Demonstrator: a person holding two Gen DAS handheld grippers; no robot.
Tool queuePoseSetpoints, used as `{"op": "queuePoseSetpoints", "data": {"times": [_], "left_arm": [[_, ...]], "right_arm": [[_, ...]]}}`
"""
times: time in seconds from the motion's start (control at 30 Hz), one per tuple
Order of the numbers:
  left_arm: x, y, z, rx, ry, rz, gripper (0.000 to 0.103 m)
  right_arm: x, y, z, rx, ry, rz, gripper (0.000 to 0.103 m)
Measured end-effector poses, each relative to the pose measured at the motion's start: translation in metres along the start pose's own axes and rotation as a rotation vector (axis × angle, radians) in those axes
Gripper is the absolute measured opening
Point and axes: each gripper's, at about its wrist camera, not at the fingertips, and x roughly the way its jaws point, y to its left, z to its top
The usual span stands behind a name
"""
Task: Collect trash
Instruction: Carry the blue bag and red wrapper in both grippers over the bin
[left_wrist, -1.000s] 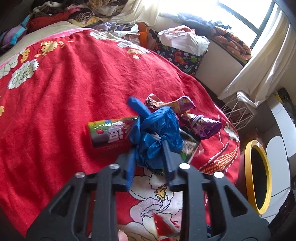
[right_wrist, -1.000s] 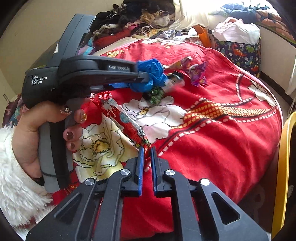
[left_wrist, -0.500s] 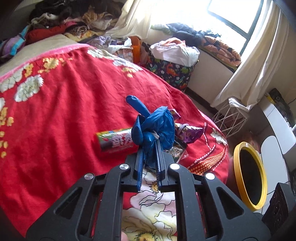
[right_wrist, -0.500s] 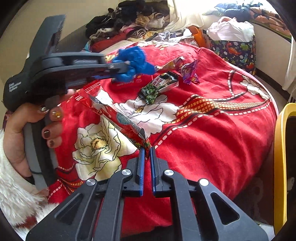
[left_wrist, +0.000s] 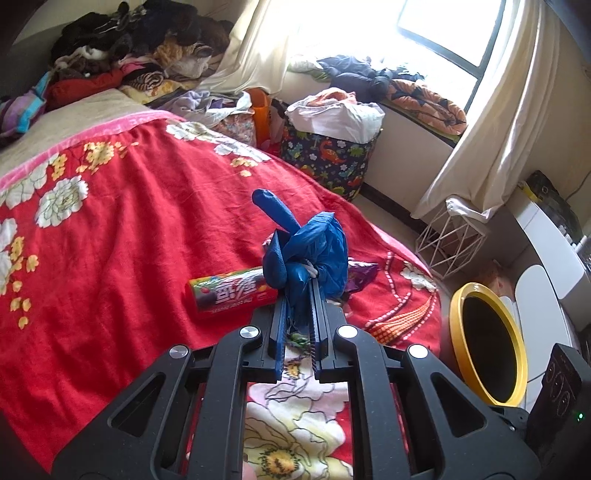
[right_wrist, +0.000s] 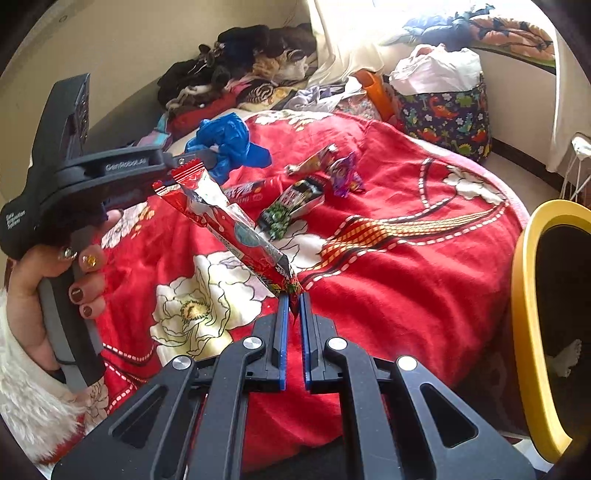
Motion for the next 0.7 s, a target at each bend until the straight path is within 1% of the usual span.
{"op": "queuePoseSetpoints", "data": {"times": [0.4, 0.7], "left_arm": [[-0.009, -0.031, 0.002, 0.049, -0.019, -0.048, 0.006], [-0.01, -0.049, 0.001, 0.08, -0.018, -0.077, 0.006]], "right_arm": [[-0.025, -0.02, 0.006, 0.066, -0.076, -0.038, 0.006], [-0.037, -0.032, 0.005, 0.104, -0.107, -0.058, 0.006]]}}
